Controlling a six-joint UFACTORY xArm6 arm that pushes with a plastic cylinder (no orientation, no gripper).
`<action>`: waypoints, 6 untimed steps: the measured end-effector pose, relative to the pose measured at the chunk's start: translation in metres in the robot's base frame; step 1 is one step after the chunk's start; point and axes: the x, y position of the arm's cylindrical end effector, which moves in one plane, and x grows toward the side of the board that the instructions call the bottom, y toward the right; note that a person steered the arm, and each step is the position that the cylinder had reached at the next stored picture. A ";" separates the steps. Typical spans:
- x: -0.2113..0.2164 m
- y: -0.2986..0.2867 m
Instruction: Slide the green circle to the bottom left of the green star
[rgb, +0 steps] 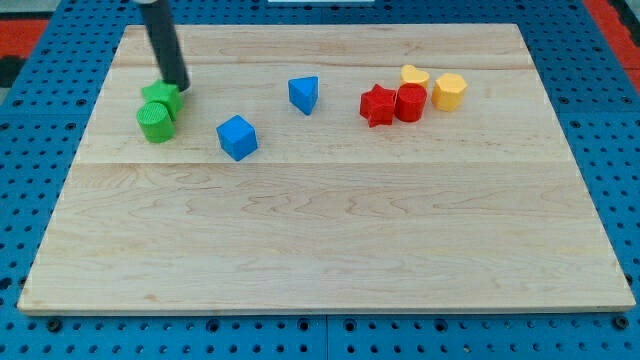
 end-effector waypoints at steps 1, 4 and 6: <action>0.024 -0.028; 0.065 0.020; 0.100 0.003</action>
